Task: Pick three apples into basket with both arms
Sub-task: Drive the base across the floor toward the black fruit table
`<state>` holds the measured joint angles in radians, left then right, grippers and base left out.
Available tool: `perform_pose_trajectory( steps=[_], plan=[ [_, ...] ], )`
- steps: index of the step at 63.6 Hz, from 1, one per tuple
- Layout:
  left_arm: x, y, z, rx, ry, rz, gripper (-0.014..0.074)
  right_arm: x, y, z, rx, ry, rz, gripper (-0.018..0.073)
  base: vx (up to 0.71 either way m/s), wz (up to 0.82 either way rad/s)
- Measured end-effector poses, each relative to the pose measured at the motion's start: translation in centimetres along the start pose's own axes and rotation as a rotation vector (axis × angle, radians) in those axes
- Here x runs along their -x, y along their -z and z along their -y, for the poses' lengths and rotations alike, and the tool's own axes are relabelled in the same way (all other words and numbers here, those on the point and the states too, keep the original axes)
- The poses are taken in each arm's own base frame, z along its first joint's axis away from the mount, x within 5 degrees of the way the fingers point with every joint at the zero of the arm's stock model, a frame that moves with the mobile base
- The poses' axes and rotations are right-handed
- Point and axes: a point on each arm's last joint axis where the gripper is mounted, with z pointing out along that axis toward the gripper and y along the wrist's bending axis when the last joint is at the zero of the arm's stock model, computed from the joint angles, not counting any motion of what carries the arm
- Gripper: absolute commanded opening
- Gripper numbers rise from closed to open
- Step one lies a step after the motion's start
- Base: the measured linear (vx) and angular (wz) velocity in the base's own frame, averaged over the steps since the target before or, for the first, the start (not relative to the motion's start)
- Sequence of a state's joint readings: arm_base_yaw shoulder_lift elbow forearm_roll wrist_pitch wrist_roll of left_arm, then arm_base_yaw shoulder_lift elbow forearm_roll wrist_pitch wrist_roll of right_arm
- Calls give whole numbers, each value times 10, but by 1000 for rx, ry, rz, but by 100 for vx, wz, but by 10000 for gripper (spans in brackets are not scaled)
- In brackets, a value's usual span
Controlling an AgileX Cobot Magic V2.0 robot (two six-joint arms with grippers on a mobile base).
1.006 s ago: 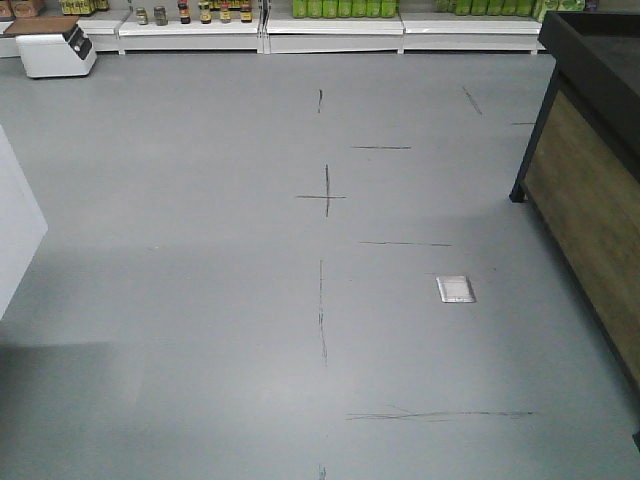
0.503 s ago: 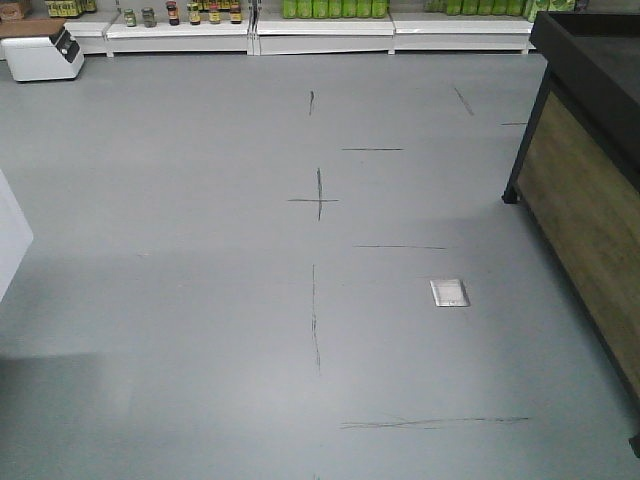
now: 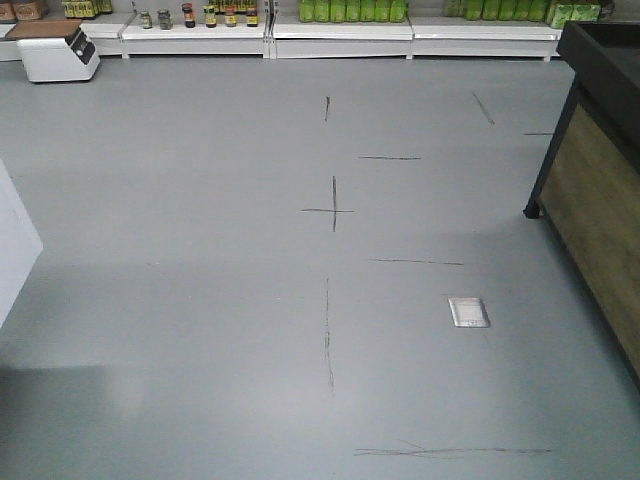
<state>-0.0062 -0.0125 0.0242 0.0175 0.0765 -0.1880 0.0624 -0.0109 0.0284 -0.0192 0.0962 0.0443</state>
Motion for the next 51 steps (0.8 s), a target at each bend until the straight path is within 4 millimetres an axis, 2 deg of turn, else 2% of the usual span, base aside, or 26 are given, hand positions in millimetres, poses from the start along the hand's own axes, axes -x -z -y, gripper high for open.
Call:
perform_pose_trajectory(
  steps=[51],
  plan=[
    [0, 0, 0, 0, 0, 0, -6, 0, 0, 0, 0, 0, 0, -9, 20, -1]
  ],
)
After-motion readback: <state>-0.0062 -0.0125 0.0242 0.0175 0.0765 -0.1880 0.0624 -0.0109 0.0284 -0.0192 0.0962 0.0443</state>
